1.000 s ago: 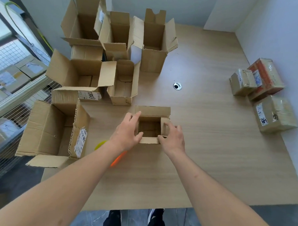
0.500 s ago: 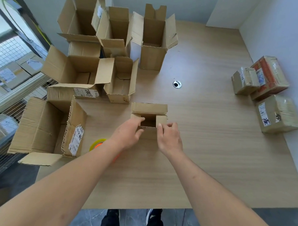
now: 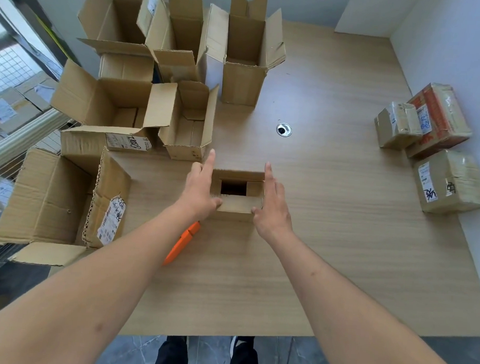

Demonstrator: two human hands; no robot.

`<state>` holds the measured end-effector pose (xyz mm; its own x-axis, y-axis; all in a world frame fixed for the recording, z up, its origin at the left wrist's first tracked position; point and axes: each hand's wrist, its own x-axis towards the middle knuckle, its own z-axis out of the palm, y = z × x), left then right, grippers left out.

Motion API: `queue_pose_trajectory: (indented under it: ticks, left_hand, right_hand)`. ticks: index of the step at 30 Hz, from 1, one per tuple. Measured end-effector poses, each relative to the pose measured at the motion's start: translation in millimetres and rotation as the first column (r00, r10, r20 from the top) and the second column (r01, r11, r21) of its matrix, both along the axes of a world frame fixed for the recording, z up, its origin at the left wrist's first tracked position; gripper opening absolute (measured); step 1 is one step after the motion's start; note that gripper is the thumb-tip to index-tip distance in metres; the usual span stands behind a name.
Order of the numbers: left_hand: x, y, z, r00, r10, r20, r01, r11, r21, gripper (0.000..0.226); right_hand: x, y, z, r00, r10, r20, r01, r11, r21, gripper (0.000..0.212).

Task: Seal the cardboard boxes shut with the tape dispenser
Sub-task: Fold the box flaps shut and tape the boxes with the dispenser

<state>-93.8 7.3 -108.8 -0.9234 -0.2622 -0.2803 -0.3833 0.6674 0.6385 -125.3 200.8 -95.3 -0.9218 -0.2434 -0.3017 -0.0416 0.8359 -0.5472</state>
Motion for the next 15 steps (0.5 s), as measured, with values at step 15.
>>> queue_pose_trajectory:
  ticks: [15]
  left_hand:
    - [61.0,-9.9,5.7,0.987,-0.158,-0.018,0.15,0.962,-0.23,0.056]
  right_hand:
    - [13.5,-23.0,-13.7,0.97,0.238,0.04,-0.24,0.933,0.267,0.065]
